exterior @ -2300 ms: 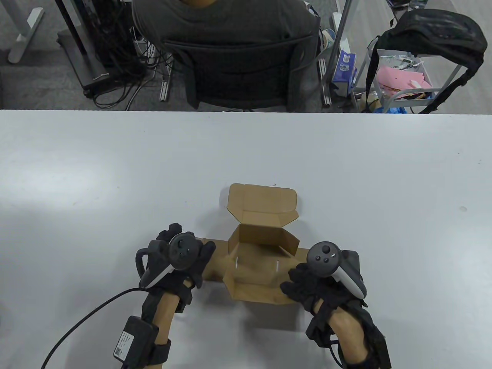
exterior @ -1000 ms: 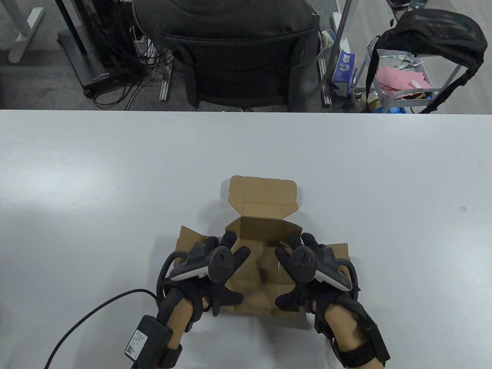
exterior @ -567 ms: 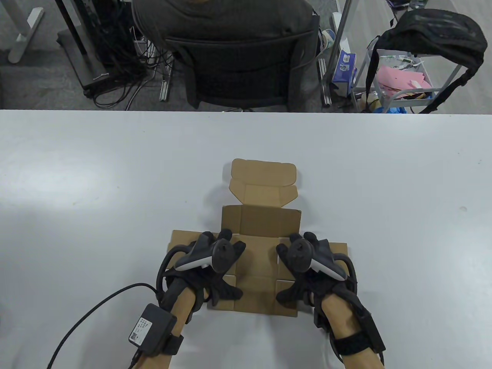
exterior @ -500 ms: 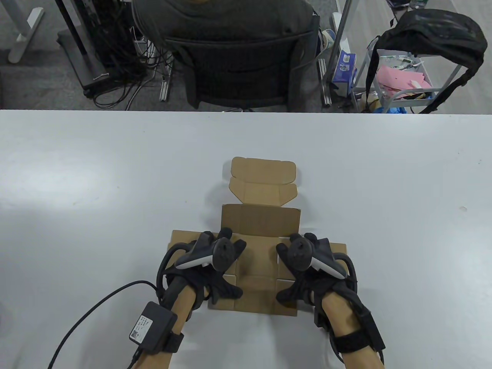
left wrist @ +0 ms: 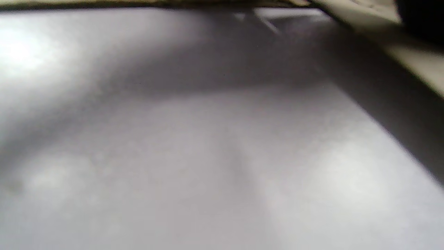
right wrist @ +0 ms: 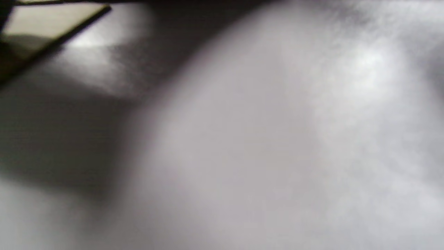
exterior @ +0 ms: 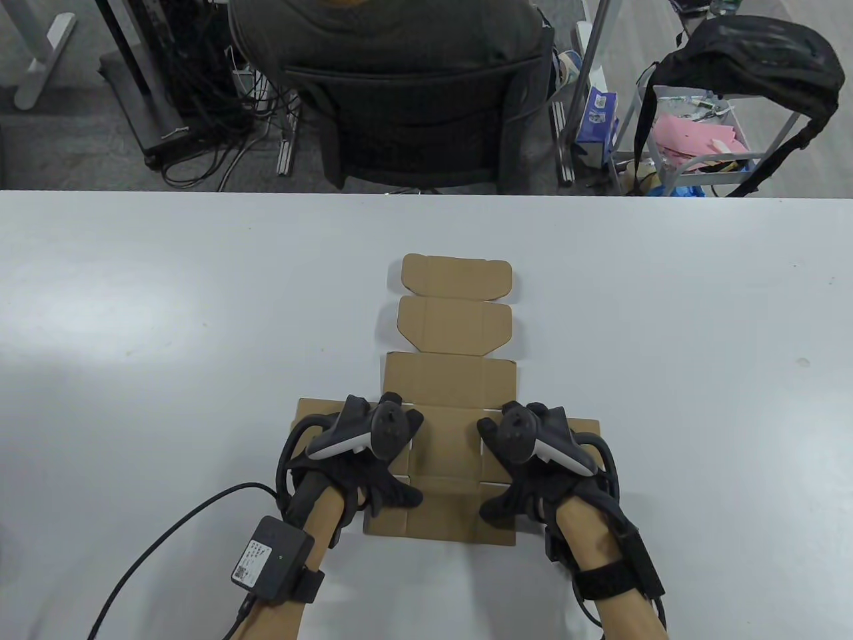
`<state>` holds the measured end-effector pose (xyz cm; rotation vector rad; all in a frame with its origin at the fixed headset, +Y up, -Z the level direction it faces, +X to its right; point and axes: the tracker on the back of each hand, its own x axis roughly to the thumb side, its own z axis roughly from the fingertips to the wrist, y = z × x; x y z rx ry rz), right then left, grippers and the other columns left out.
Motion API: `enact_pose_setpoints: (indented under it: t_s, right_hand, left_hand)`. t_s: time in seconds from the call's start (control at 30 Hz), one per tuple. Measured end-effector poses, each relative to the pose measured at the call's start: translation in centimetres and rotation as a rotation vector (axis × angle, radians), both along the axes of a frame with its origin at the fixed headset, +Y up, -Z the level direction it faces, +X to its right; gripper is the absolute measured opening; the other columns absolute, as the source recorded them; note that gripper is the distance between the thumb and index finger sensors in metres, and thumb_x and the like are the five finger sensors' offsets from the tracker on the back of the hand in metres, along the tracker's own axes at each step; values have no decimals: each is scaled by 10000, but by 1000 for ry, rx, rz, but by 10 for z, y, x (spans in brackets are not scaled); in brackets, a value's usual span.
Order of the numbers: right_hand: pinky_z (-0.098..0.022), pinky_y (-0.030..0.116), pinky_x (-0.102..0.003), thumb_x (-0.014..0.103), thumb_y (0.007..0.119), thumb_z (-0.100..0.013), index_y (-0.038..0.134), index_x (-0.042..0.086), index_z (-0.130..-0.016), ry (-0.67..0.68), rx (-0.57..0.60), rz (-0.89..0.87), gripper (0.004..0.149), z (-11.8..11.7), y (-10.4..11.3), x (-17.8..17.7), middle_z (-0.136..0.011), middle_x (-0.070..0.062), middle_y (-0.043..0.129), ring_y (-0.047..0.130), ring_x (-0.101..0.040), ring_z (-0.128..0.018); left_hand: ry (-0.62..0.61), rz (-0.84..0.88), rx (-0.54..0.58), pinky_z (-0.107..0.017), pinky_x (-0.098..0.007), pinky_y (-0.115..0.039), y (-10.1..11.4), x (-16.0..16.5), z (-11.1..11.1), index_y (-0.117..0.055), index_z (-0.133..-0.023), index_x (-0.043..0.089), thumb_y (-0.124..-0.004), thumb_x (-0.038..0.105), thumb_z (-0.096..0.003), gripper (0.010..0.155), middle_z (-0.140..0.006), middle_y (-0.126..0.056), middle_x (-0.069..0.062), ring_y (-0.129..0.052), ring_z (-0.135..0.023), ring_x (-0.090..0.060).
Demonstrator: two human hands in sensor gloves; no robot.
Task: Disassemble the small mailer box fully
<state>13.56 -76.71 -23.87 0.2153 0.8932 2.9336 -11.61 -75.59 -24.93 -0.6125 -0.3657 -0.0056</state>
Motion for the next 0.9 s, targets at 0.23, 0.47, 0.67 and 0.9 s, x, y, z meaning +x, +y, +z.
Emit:
enact_pose_setpoints:
  t_s: [0.23, 0.47, 0.67, 0.9]
  right_hand:
    - [-769, 63, -491, 686, 826, -59, 134, 562, -881, 6, -18, 18, 1081, -1, 2, -3, -1037, 142, -65, -47, -221, -1015]
    - [-761, 44, -520, 657, 806, -158, 208, 484, -929, 0, -8, -113, 990, 3, 6, 2, -1047, 121, -21, -28, -265, -1025]
    - [-765, 134, -553, 681, 779, -179, 195, 449, -943, 51, 123, -194, 989, 22, 29, 4, -1027, 80, -64, -2, -311, -1022]
    - [-761, 126, -561, 688, 767, -195, 157, 438, -942, 5, 165, -253, 997, 30, 38, 15, -978, 58, -154, -47, -320, -1010]
  left_hand:
    - [-1, 13, 18, -742, -574, -259, -1, 0, 2, -146, -1073, 480, -764, 827, -274, 1068, -1182, -28, 84, -98, -1045, -361]
    - [-67, -7, 154, -744, -555, -324, 16, 0, 32, -117, -1075, 449, -630, 810, -342, 965, -1161, 12, 88, -144, -1064, -363]
    - [-41, 156, 325, -765, -591, -272, 45, -1, 45, -135, -1073, 448, -609, 754, -374, 898, -1155, 18, 104, -107, -1084, -355]
    - [-72, 160, 324, -776, -604, -233, 40, 9, 48, -120, -1068, 444, -593, 744, -380, 887, -1147, 35, 107, -85, -1091, -341]
